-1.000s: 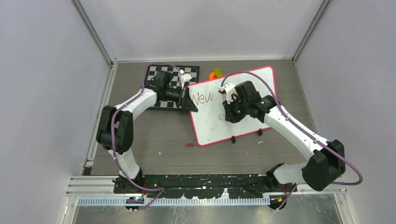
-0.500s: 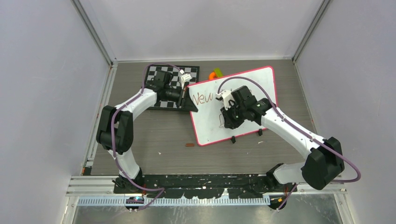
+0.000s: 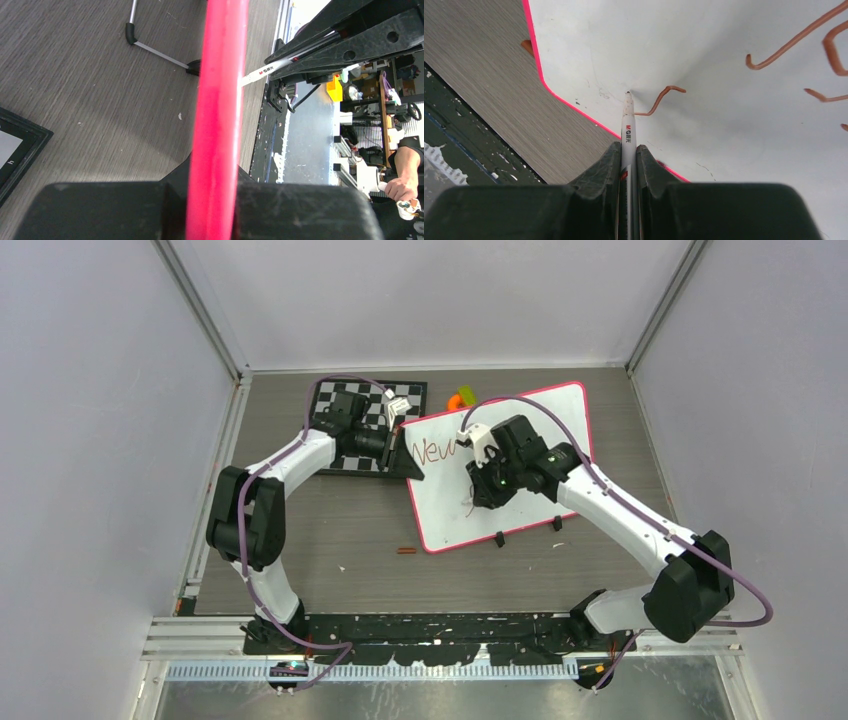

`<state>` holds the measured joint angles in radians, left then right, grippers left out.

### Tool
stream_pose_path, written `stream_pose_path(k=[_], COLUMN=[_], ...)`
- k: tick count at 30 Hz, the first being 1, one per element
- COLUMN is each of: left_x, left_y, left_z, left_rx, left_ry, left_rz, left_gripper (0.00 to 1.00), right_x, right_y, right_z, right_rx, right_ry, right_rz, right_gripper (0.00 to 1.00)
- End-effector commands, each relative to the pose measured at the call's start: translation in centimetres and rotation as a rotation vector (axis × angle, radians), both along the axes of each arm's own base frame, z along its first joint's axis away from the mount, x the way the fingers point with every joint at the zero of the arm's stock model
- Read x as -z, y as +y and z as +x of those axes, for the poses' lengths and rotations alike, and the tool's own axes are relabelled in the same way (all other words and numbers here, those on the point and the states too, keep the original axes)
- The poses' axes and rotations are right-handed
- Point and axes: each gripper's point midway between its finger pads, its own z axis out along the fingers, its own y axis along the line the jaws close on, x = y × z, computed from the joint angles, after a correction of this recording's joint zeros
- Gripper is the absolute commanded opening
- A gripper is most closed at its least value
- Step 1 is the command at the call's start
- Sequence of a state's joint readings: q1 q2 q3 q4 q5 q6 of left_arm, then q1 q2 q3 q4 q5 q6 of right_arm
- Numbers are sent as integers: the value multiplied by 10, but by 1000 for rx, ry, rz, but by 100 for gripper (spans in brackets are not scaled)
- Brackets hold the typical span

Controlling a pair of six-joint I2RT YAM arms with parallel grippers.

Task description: Write a sentence on the whiteboard

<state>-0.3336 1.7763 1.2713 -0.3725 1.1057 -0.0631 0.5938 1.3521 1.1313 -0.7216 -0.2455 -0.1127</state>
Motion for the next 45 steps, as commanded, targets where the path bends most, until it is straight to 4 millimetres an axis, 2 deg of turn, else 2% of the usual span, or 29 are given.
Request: stream_pose_path(k=[1, 7, 17, 23, 27, 31, 35, 45], left_x=[5, 4, 5, 6, 5, 4, 3, 4], left_y=[5, 6, 6, 5, 5, 5, 4, 5], left_z=[16, 16, 16, 17, 18, 18, 18, 18], left_rx=[-77, -78, -77, -76, -76, -77, -76, -78], left_ry=[-28, -36, -35, -31, -31, -32, -31, -33], left_rz=[69, 72, 73, 75, 72, 70, 69, 71], left_gripper=[0, 0, 0, 0, 0, 0, 0, 0], right_x=[-25, -16, -19, -25, -42, -52, -49, -24], right_y=[4, -7, -45, -37, -30, -34, -41, -45], right_z=[20, 28, 39, 30, 22, 23, 29, 36], right_rx=[39, 89, 198, 146, 104, 115, 143, 152], right_ry=[-94, -102, -105, -80, -99, -117, -129, -92], right_rz=[23, -45, -72, -32, 29, 41, 10, -51], right_gripper=[0, 0, 0, 0, 0, 0, 0, 0])
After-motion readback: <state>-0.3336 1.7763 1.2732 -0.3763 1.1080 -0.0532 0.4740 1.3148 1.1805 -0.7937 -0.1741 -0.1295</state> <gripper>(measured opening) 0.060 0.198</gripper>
